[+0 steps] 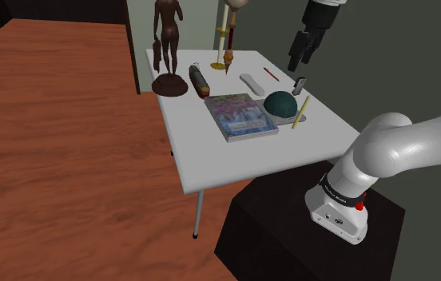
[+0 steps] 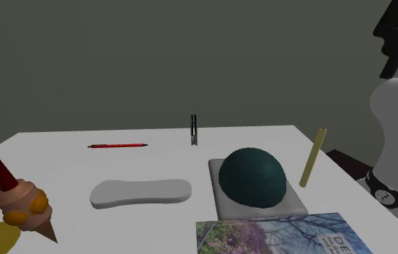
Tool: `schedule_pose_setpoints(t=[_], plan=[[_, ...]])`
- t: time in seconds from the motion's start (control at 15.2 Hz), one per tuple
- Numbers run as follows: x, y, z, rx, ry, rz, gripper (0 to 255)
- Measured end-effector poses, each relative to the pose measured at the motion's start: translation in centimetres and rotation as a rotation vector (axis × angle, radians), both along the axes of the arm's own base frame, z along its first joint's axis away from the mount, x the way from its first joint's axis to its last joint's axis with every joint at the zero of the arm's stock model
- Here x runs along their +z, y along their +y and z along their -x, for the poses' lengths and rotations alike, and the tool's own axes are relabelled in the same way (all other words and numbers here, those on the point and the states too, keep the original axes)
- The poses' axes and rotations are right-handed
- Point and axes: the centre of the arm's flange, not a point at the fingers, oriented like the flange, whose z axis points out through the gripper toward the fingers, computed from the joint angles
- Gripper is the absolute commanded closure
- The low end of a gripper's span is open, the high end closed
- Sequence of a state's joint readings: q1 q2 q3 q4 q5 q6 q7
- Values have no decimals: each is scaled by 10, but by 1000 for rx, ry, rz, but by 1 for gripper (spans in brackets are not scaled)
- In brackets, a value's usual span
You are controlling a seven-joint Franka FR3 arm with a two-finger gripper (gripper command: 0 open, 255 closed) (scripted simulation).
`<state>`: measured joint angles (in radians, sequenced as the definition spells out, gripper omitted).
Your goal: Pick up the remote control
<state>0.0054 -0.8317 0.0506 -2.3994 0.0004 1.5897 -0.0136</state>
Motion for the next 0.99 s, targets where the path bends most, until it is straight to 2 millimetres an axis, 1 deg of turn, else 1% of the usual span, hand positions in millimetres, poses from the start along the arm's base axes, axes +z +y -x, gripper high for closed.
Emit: schedule_pose_setpoints(t=[0.07,0.2,0.46,0.66,0.92,0.99], plan=[[0,0,0,0,0,0,0],[-8,-8,-13,-14,1,-1,0],[-29,-30,-47,-57,2,-4,0],[-45,-49,-79,-92,3,-6,0],[-76,-81,-116,-138,5,-8,0],[-81,-88,-125,-149,5,-8,0]])
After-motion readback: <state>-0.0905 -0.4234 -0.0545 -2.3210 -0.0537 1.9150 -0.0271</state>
